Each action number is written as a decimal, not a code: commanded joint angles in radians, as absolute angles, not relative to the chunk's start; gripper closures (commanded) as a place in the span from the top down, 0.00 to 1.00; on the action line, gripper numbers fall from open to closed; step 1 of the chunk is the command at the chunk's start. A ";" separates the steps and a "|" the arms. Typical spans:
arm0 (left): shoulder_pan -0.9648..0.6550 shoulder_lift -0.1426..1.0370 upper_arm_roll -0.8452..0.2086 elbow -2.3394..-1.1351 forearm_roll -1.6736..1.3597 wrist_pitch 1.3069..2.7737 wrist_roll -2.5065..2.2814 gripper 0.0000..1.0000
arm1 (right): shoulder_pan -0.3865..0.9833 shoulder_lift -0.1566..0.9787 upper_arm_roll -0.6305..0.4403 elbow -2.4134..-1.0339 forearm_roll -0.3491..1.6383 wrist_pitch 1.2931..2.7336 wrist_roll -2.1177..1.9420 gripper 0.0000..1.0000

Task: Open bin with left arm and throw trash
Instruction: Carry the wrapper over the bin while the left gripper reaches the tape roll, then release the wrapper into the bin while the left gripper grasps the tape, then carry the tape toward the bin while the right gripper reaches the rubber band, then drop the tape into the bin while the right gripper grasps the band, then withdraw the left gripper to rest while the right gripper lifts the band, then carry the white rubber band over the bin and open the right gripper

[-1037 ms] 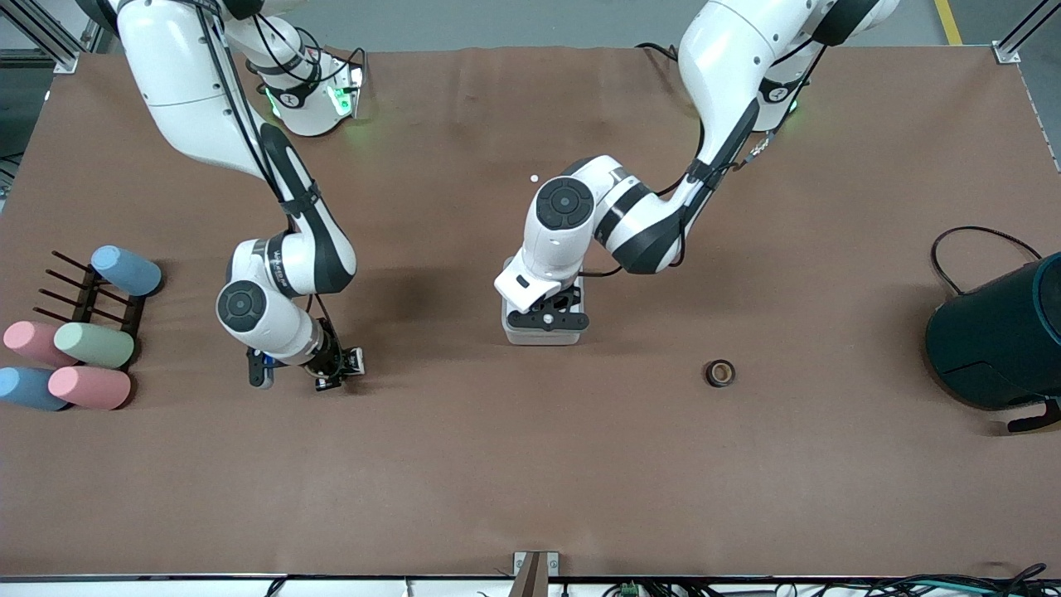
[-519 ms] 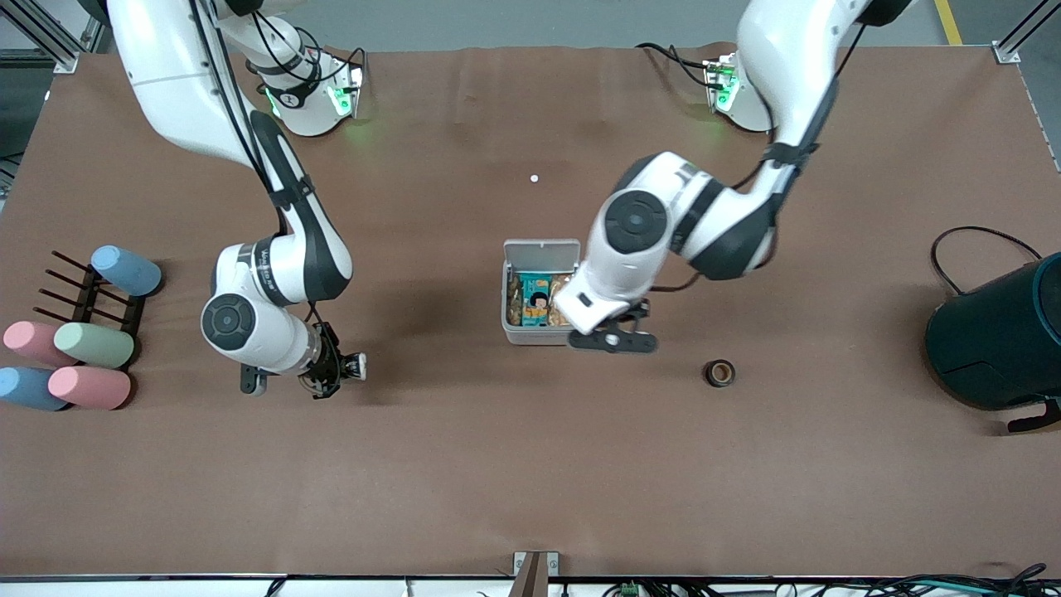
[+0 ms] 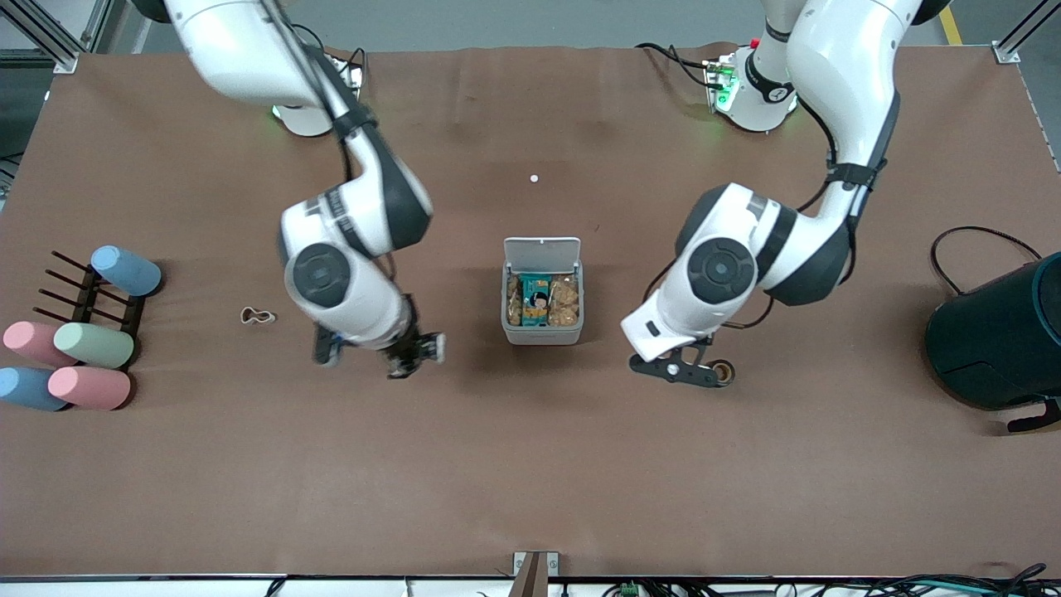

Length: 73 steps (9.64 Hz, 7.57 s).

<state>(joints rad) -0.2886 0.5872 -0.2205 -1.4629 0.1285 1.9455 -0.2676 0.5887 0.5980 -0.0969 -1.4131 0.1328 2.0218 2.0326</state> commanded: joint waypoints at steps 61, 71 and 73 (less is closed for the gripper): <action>0.072 0.082 -0.210 -1.478 0.025 1.510 -0.168 1.00 | 0.435 0.396 -0.055 -1.627 0.192 1.928 1.397 0.01; 0.041 -0.017 -0.143 -1.562 -0.003 1.582 -0.121 1.00 | 0.735 0.564 -0.057 -1.565 0.314 2.282 1.626 0.17; 0.052 -0.012 -0.141 -1.562 -0.009 1.582 -0.117 1.00 | 0.733 0.569 -0.057 -1.568 0.316 2.279 1.625 0.30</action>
